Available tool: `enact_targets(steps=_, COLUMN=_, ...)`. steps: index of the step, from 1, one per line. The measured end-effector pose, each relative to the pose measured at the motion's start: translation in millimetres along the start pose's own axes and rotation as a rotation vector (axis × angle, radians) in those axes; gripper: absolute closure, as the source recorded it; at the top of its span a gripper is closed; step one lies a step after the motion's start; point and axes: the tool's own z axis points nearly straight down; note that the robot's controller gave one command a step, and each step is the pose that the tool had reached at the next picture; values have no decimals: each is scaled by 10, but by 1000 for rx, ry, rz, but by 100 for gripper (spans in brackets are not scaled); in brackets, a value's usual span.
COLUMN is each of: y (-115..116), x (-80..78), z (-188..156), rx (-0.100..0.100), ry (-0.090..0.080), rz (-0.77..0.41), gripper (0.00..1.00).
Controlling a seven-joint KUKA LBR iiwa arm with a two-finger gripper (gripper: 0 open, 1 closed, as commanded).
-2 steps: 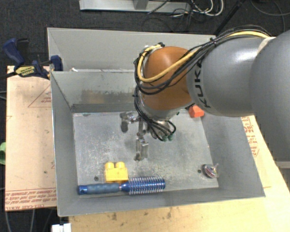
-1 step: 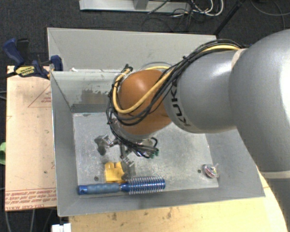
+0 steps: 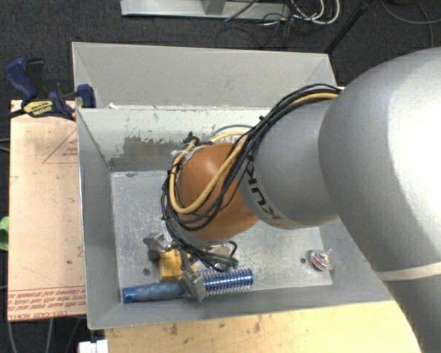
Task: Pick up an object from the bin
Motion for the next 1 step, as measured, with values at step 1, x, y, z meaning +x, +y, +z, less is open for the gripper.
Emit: enact_targets(steps=1, y=-18, x=-31, z=-29, rx=2, ry=-9, rz=4, gripper=100)
